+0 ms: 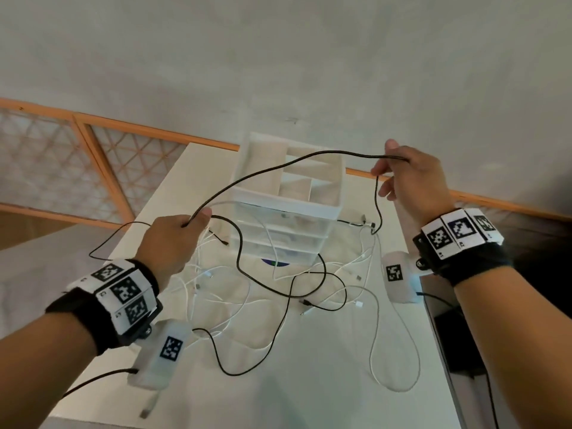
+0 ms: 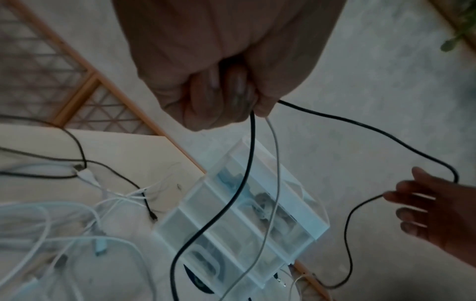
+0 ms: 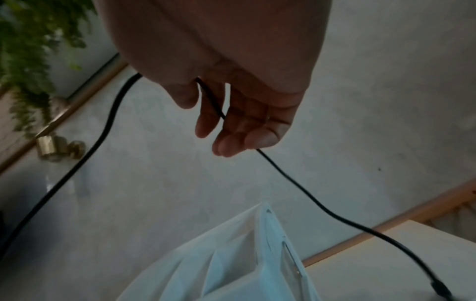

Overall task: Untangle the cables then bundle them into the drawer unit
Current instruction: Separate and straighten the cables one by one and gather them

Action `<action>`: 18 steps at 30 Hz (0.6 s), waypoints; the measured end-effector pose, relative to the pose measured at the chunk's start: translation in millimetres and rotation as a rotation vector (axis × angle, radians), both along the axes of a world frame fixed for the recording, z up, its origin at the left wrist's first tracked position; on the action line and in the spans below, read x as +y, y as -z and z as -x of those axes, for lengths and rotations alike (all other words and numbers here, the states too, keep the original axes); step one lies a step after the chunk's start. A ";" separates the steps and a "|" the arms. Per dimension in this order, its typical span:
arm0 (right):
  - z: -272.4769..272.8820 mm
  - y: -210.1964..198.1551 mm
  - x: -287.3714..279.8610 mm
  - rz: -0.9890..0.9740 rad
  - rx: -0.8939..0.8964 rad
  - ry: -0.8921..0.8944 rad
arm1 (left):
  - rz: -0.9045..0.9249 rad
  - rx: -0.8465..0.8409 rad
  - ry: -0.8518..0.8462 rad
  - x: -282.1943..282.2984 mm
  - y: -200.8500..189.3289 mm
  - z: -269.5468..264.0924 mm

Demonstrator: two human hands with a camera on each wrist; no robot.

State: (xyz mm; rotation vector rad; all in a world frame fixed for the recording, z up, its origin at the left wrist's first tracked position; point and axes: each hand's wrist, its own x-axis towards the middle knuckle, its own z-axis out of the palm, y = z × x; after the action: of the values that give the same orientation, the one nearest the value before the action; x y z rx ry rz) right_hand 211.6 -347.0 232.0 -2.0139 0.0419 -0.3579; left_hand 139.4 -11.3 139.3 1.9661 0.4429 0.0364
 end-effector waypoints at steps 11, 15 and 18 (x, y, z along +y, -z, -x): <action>61.4 -34.0 102.3 -0.183 0.075 -0.586 | 0.563 -0.106 0.254 -86.6 -66.6 -2.6; 49.4 -39.5 86.8 -0.309 -0.034 -0.320 | 0.377 0.063 0.547 -99.5 -23.8 8.9; 37.7 -37.1 50.1 -0.415 0.008 -0.082 | -0.092 0.155 0.644 -64.0 19.9 13.2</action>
State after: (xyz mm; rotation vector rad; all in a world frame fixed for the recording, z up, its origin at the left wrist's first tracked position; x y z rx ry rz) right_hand 173.9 -296.9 269.0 -1.6010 0.0350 -0.2634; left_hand 126.2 -75.3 119.4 2.1269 -0.1108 -0.5143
